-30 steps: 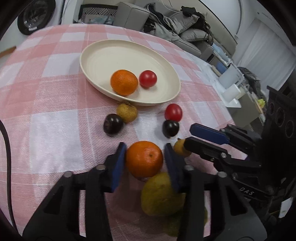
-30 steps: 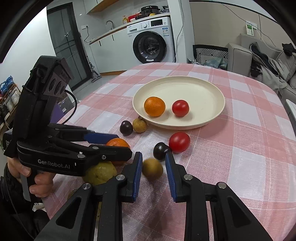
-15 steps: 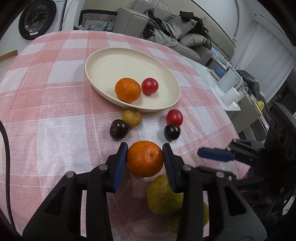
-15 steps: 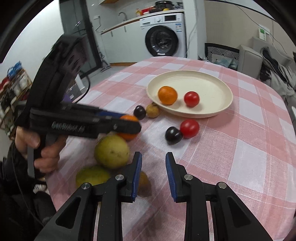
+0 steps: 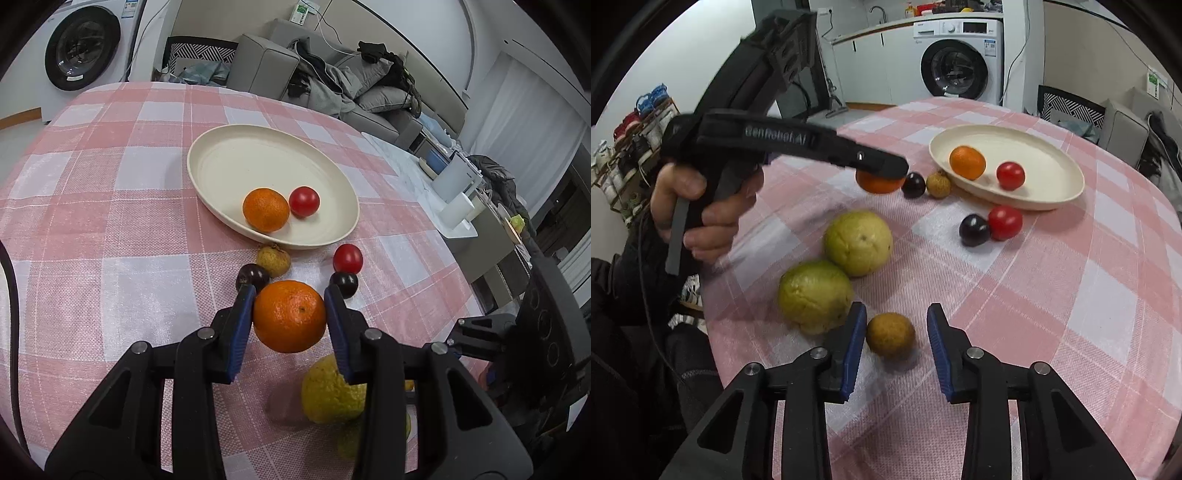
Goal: Organize fruits
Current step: 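Grasp the small brown round fruit with the right tool while the left tool carries the orange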
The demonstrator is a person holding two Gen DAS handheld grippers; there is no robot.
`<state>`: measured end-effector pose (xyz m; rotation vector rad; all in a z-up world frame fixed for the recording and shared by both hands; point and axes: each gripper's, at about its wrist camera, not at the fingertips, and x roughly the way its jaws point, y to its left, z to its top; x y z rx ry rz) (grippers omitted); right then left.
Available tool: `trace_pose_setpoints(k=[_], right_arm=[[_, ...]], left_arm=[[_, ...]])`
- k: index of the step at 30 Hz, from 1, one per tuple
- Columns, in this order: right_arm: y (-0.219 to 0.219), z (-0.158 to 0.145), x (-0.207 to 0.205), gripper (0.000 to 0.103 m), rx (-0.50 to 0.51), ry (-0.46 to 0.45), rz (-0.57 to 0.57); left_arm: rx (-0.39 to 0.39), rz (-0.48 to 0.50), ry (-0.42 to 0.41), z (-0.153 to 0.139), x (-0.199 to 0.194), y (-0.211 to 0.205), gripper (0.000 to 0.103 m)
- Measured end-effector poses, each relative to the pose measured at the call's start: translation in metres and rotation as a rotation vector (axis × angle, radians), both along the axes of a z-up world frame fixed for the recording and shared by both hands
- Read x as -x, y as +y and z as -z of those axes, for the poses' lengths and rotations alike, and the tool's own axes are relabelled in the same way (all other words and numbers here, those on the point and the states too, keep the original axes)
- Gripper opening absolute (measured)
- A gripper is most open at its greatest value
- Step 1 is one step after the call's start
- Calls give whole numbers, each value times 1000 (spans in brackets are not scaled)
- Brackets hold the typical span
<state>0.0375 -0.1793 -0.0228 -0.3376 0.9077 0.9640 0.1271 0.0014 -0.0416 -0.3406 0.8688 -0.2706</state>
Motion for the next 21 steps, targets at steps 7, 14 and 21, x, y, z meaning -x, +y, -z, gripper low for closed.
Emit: trace_pose_setpoints(k=[7, 14, 21], right_arm=[[2, 10, 4, 29, 26, 3, -25], [-4, -3, -3, 29, -36, -45, 28], [-12, -27, -26, 29, -141, -83, 187]], left_arm=[[0, -9, -17, -3, 3, 4, 36], [-17, -31, -73, -12, 8, 9, 36], [-78, -58, -177, -33, 15, 12, 36]])
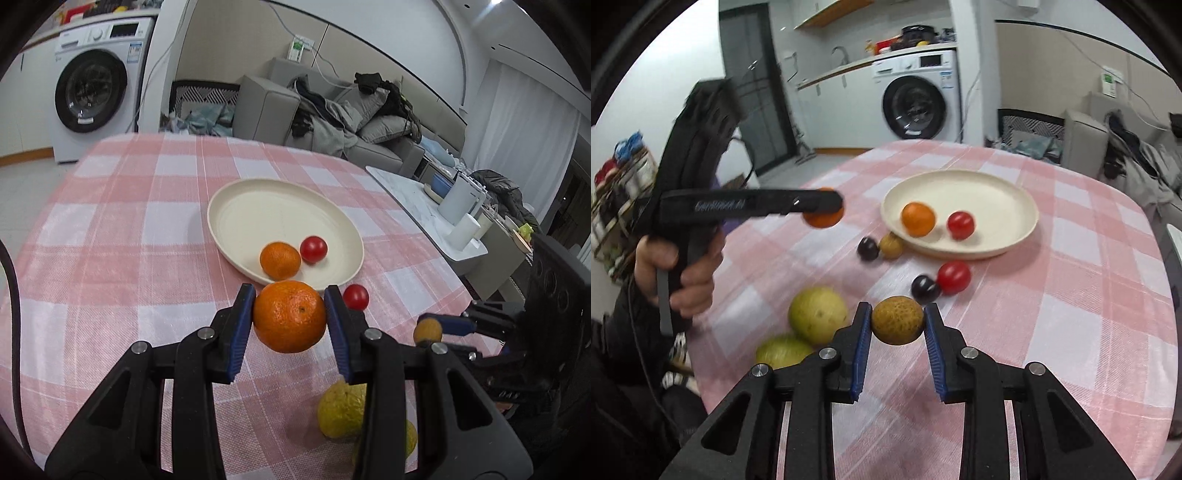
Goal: Organize fruits
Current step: 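Grasp the small brown round fruit with the right tool while the left tool carries the orange, then lower the orange into the plate with the left tool while the right tool drops the brown fruit there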
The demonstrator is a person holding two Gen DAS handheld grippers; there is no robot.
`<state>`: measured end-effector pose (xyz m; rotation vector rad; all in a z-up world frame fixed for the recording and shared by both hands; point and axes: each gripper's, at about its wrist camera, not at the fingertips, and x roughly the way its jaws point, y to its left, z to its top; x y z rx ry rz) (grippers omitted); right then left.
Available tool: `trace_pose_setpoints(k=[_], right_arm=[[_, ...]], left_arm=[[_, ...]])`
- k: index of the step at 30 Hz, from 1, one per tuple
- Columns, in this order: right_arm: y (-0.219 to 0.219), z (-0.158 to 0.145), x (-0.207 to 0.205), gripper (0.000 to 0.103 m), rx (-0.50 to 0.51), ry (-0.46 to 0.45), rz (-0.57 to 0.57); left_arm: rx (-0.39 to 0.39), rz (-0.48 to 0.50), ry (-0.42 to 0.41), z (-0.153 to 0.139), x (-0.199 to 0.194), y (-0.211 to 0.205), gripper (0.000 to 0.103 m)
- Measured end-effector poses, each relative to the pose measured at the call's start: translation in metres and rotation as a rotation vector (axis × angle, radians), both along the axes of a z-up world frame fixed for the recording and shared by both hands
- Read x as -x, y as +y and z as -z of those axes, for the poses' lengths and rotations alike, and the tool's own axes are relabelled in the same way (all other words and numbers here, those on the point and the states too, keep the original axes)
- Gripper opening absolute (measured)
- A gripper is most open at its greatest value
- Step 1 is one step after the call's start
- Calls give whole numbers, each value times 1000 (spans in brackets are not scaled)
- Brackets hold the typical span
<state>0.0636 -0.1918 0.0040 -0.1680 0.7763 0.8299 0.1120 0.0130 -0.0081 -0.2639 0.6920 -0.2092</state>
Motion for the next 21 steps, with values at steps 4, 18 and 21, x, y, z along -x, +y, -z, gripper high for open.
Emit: trace_pose_setpoints(k=[4, 18, 21], right_arm=[[-1, -12, -13, 29, -25, -24, 65], [-7, -29, -71, 29, -83, -31, 285], [-5, -27, -84, 29, -91, -23, 314]], left_arm=[[-37, -9, -39, -7, 0, -1, 36], [-105, -53, -121, -24, -31, 2, 36], [-114, -58, -141, -25, -39, 3, 36]])
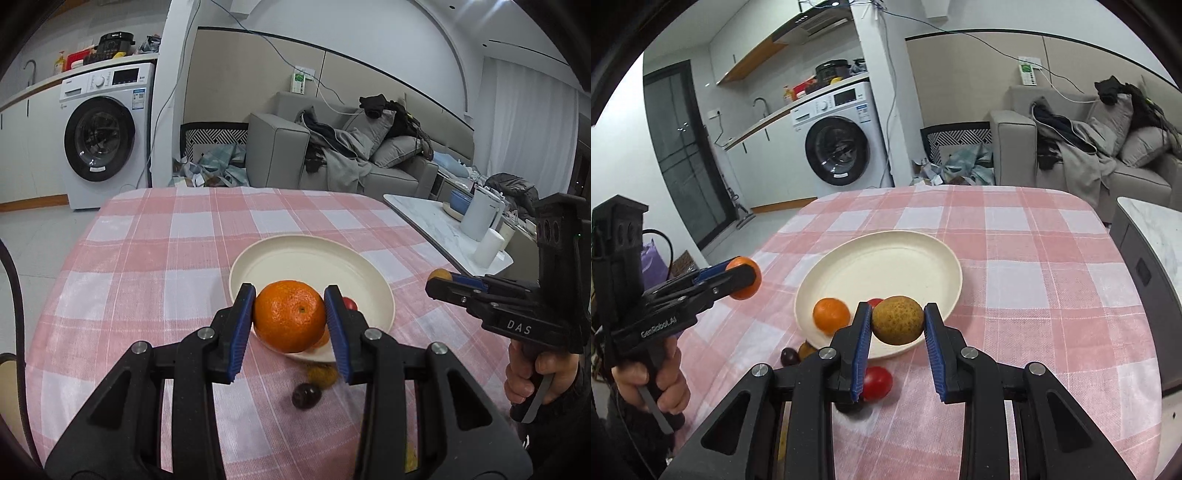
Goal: Organize fruits
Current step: 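Lower the orange into the plate with the left tool while the right tool drops the brown fruit there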
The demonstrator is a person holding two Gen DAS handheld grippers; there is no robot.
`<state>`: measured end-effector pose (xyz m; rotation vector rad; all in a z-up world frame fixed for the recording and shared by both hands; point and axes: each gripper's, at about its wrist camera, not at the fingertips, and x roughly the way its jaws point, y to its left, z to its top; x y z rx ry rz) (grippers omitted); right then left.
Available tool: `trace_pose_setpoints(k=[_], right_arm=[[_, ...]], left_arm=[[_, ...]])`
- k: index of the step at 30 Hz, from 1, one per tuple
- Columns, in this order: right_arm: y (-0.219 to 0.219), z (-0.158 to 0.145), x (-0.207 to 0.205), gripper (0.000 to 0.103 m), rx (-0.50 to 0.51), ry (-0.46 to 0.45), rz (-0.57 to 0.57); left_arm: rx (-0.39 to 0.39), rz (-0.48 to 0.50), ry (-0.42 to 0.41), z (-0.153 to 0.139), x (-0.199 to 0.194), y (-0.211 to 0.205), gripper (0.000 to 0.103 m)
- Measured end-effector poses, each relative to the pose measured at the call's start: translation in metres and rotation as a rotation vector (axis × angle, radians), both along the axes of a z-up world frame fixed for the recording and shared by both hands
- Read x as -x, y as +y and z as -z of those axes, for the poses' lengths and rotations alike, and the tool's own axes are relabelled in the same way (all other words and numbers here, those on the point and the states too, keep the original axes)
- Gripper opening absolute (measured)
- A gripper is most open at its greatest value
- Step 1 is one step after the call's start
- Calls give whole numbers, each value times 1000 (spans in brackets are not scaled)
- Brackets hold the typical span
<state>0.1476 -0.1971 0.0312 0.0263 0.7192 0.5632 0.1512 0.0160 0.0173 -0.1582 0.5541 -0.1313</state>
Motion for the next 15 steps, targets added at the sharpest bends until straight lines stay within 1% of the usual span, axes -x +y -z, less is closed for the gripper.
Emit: trace_pose_setpoints(k=[2, 5, 8, 15], right_arm=[[3, 2, -6, 29, 2, 3, -6], [7, 8, -14, 29, 8, 10, 0], [13, 15, -24, 29, 18, 23, 0], [20, 30, -42, 29, 26, 51, 0]], left_arm=[[-10, -12, -3, 1, -7, 0, 36], [4, -7, -2, 6, -19, 1, 36], [-18, -13, 2, 13, -35, 0, 36], [-20, -10, 41, 31, -70, -1, 36]])
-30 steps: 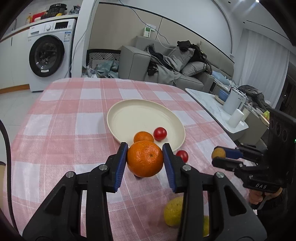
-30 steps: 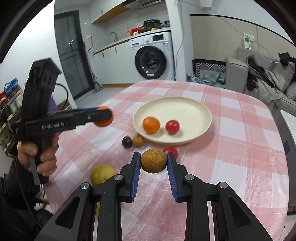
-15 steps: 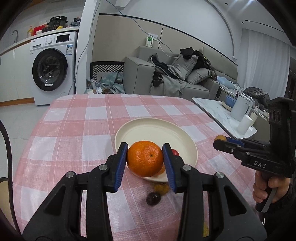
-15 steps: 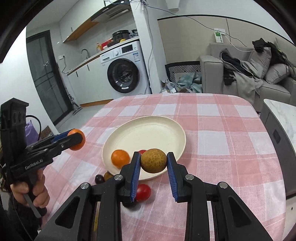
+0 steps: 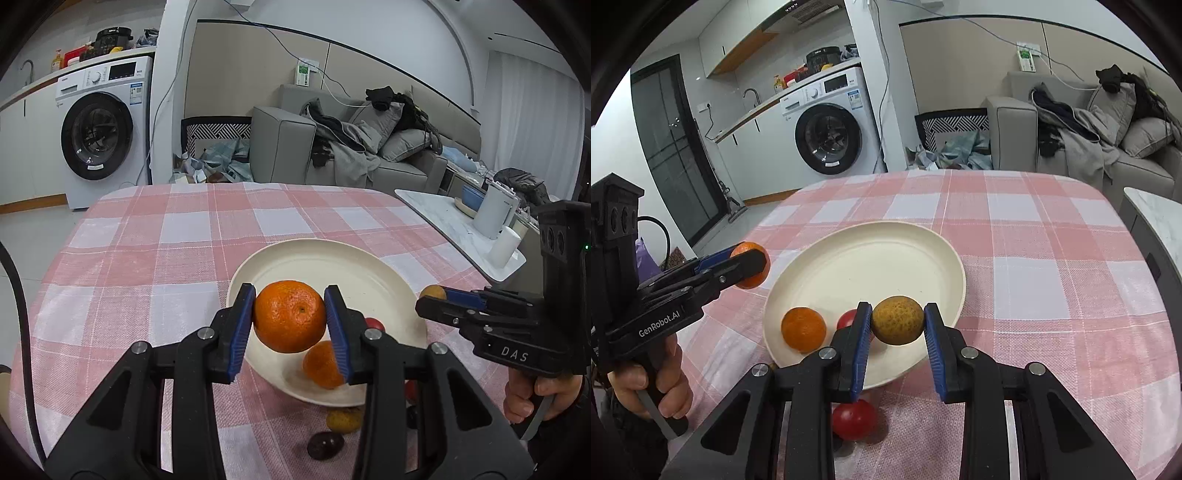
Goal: Organize fruits
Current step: 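Lower the orange into the plate with the left tool while the right tool drops the brown fruit there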
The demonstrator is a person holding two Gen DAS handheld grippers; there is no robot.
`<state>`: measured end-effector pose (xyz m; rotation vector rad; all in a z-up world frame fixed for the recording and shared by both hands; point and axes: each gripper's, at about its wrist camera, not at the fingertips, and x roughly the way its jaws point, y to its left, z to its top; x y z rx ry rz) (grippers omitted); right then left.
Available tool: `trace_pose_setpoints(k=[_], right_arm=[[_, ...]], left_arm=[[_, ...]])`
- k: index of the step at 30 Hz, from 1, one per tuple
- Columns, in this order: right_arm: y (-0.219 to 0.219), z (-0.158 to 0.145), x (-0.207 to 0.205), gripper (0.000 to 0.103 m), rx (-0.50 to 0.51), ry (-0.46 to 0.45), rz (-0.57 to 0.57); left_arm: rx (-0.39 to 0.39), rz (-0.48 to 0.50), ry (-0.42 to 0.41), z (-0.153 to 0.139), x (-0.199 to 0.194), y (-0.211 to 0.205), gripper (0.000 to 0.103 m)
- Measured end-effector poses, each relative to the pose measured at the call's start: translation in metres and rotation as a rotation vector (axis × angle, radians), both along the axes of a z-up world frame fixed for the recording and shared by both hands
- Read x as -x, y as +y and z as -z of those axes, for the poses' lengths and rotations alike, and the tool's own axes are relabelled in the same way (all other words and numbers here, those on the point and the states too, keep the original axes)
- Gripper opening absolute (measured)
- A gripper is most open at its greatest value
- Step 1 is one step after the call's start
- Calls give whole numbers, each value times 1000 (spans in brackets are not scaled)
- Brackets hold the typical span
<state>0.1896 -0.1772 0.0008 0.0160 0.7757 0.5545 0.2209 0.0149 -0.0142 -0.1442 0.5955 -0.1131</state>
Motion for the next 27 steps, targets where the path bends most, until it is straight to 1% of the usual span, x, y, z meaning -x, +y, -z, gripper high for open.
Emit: trace_pose_setpoints(k=[4, 10, 15, 23, 25, 27], right_arm=[[2, 8, -9, 29, -1, 26, 15], [3, 12, -16, 29, -2, 27, 29], [5, 16, -19, 29, -1, 41, 29], [11, 20, -20, 30, 21, 53, 27], [12, 20, -19, 31, 26, 51, 24], [11, 16, -14, 35, 42, 26, 28]], left_arm=[[-4, 1, 10, 7, -13, -2, 36], [-9, 2, 19, 12, -25, -6, 36], [-35, 7, 30, 18, -29, -13, 36], [-42, 16, 58, 26, -32, -16, 36], [-41, 17, 63, 27, -31, -16, 36], [-39, 17, 57, 25, -27, -15, 36]])
